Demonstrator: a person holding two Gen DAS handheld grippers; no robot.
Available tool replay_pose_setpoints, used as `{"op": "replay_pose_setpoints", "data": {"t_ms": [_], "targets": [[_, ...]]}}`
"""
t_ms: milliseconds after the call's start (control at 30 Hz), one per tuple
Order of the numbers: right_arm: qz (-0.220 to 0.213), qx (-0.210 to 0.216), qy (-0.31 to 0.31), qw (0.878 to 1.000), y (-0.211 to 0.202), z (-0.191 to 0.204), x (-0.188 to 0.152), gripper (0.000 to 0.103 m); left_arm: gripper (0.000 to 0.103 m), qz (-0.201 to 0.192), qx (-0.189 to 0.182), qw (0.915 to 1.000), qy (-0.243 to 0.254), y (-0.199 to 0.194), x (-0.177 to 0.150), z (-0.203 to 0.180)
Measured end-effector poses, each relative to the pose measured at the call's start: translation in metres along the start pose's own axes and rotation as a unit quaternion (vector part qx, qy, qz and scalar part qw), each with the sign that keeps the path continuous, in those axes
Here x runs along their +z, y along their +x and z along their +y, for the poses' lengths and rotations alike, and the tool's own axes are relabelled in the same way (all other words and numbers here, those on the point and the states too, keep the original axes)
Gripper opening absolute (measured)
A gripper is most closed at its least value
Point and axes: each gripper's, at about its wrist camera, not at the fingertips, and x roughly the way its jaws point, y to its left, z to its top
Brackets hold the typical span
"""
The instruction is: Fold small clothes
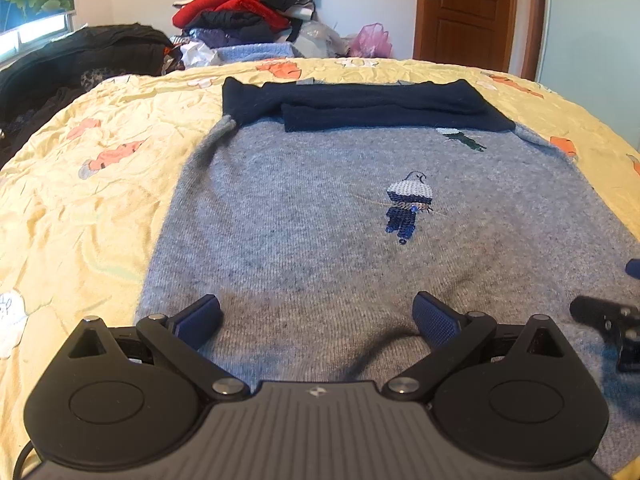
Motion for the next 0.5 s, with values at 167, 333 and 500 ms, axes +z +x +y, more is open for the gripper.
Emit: {"op": "replay_pose_setpoints", "data": {"t_ms": [167, 333, 500], "targets": [[-0.008, 0.002, -0.003, 1.000, -0.003, 0.000, -0.004, 0.103, 0.103, 0.011, -0.007, 0.9998, 0.016, -0.012, -0.009, -0.005], [-0.006, 0.002, -0.004, 1.000, -0.003, 0.001, -0.004, 0.103, 0.103, 0.015, -0.004, 0.9999, 0.006, -0.023, -0.019, -0.007], [0.001, 0.006, -0.009, 1.000, -0.006, 0.000, -0.004, 0.103, 0.103, 0.022, -0.006, 0.9997, 0.006, -0.030, -0.021, -0.006]]}}
